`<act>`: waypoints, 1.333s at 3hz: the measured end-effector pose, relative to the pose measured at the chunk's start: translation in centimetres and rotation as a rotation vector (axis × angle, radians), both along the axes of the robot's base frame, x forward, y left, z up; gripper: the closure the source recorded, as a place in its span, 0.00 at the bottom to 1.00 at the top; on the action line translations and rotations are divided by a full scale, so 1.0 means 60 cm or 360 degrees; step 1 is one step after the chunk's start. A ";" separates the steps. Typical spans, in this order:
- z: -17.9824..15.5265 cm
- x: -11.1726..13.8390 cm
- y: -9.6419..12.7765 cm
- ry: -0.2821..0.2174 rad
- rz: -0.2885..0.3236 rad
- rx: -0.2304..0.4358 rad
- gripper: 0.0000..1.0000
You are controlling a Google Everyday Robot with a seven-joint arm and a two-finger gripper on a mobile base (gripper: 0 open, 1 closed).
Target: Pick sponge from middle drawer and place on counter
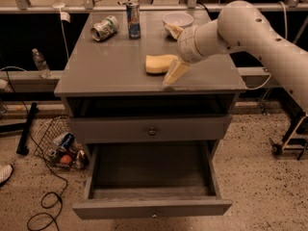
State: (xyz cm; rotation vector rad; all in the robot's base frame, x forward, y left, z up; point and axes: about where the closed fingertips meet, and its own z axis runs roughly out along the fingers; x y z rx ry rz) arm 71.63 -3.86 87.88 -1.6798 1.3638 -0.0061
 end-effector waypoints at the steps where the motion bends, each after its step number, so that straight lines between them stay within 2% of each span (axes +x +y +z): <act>1: 0.000 0.000 0.000 0.0000 0.0000 0.0000 0.00; 2: 0.032 -0.003 -0.027 -0.0049 -0.0100 -0.0013 0.00; 3: 0.091 -0.009 -0.078 -0.0152 -0.0272 -0.0005 0.00; 4: 0.157 0.004 -0.167 -0.0241 -0.0547 0.0089 0.00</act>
Offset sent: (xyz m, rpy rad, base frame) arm -0.0063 -0.0491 0.0552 -0.0223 -0.0855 -0.1722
